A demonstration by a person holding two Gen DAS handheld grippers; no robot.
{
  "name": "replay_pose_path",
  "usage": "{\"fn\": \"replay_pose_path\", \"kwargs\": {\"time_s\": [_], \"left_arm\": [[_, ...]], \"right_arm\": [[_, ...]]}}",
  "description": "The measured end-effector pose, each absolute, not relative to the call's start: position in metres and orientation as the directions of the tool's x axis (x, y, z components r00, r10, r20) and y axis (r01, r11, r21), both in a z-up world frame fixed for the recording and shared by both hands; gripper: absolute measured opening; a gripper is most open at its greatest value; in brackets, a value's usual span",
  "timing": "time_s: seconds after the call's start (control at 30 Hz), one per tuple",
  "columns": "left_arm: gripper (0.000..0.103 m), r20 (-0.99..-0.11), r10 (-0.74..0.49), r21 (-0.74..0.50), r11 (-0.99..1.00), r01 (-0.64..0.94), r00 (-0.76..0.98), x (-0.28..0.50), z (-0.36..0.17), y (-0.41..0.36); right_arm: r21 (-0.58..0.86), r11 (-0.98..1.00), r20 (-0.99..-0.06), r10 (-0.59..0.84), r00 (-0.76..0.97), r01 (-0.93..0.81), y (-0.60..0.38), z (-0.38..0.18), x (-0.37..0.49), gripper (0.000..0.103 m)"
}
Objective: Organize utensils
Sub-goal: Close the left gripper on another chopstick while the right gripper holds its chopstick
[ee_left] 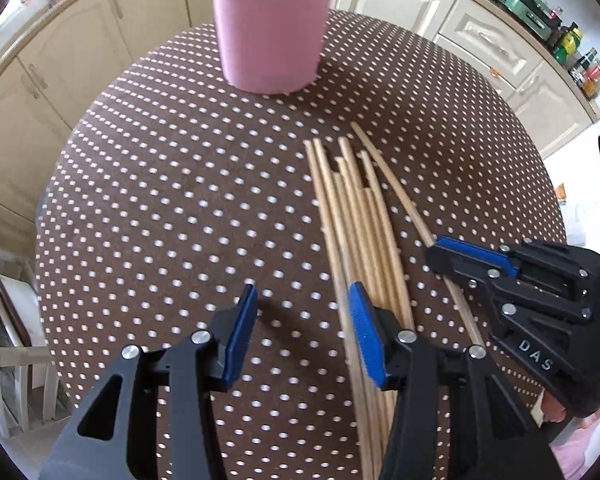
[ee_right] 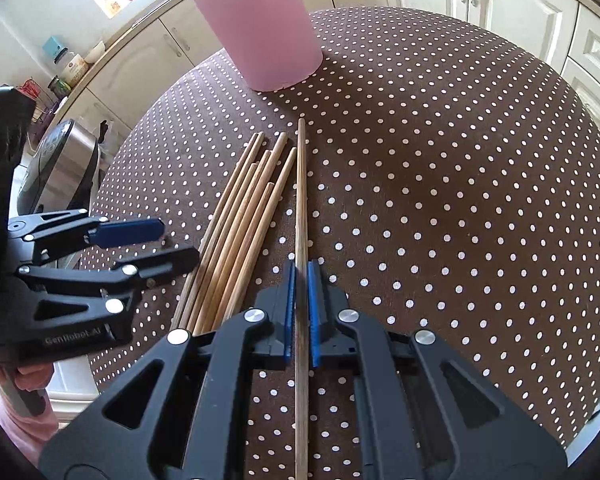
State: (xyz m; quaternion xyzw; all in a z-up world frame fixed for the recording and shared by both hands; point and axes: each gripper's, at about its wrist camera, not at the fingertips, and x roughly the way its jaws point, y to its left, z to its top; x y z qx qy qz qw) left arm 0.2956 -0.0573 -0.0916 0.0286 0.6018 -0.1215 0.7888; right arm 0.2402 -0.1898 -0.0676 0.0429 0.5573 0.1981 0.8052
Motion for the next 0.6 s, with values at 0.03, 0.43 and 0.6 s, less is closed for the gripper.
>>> {"fn": "replay_pose_path", "kwargs": {"time_s": [0.03, 0.43, 0.6], "left_arm": [[0.048, -0.956, -0.148, -0.089, 0.97, 0.228, 0.254, 0.296, -0.092, -0.06], [0.049, -0.96, -0.062, -0.008, 0.98, 0.197, 0.272, 0.309, -0.085, -0.066], [0.049, -0.963, -0.08, -0.032, 0.983, 0.182, 0.259, 0.318, -0.09, -0.064]], "right_arm": [[0.292, 0.918, -0.88, 0.368, 0.301, -0.27, -0.183, -0.068, 0.24, 0.007], [0.325, 0.911, -0.871, 0.393, 0.296, -0.254, -0.192, -0.07, 0.241, 0.007], [0.293, 0.922, -0.879, 0.364, 0.308, -0.252, -0.187, -0.068, 0.239, 0.007]]}}
